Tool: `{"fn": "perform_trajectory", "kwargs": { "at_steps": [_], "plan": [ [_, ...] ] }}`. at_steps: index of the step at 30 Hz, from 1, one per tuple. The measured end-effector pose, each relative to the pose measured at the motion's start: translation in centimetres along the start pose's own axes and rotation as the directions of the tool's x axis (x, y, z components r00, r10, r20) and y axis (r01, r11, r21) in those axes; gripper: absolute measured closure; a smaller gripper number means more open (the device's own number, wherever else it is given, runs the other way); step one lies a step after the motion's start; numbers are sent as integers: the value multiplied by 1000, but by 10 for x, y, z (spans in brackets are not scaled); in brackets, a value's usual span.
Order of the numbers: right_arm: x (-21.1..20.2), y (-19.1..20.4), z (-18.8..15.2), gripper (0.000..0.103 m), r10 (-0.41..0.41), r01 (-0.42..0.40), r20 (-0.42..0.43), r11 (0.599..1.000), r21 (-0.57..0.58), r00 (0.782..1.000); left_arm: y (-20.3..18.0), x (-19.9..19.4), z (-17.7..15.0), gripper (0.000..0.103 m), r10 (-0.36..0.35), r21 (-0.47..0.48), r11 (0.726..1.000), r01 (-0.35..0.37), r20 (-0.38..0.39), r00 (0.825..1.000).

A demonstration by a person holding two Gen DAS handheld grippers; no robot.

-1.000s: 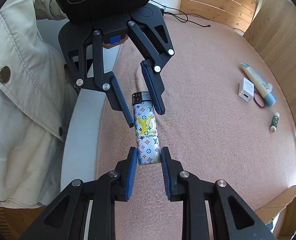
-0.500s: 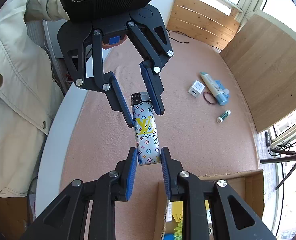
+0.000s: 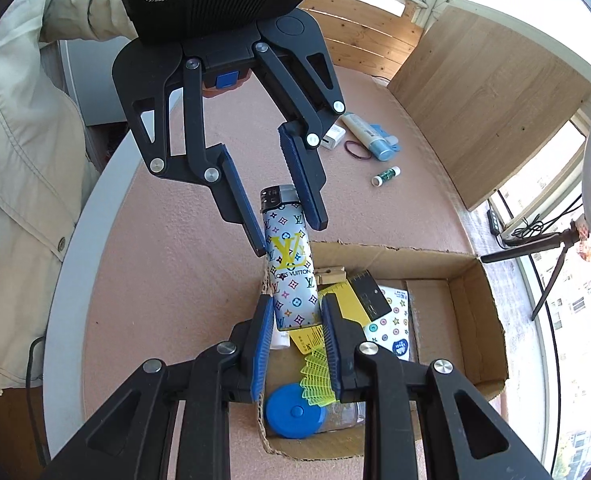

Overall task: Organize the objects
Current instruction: 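Carry the lighter into the box and open the right gripper, then withdraw the right gripper from the box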

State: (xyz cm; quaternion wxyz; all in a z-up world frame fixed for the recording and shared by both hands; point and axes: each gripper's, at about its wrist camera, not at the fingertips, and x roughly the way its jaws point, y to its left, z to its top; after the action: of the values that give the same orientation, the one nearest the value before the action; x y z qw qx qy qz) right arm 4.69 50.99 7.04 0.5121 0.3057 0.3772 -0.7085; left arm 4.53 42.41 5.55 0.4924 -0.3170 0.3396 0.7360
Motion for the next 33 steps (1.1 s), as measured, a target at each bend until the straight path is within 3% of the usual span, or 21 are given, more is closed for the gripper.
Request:
{"fn": "perform_trajectory", "kwargs": {
  "at_steps": [6, 8, 10, 14, 18, 22, 28, 33],
  "plan": [
    [-2, -13, -24, 81, -76, 76, -7, 995, 59, 997, 7, 26, 23, 66, 41, 20, 999, -41, 2, 999],
    [3, -17, -30, 78, -83, 85, -24, 992, 96, 996, 14, 39, 24, 29, 117, -23, 993, -118, -43, 992],
    [3, -16, -34, 68, -115, 119, -44, 985, 122, 992, 17, 41, 22, 24, 181, -51, 982, -184, -56, 982],
    [-5, -11, -34, 66, -146, 147, -17, 975, 167, 989, 21, 22, 6, 14, 209, -128, 969, -212, -36, 977],
    [-4, -12, -23, 62, -199, 200, -28, 959, 198, 980, 28, 0, -21, 13, 234, -203, 950, -235, -30, 972],
    [5, -16, 3, 45, -254, 253, -32, 933, 255, 967, 38, -24, -61, 13, 256, -285, 922, -260, -53, 965],
    [35, -17, 61, 37, -293, 291, -43, 906, 306, 955, 58, -63, -135, 11, 276, -388, 879, -279, -64, 959],
    [83, -18, 118, 37, -273, 294, -109, 895, 335, 956, 75, -98, -208, 10, 301, -459, 836, -301, -76, 951]
  ]
}}
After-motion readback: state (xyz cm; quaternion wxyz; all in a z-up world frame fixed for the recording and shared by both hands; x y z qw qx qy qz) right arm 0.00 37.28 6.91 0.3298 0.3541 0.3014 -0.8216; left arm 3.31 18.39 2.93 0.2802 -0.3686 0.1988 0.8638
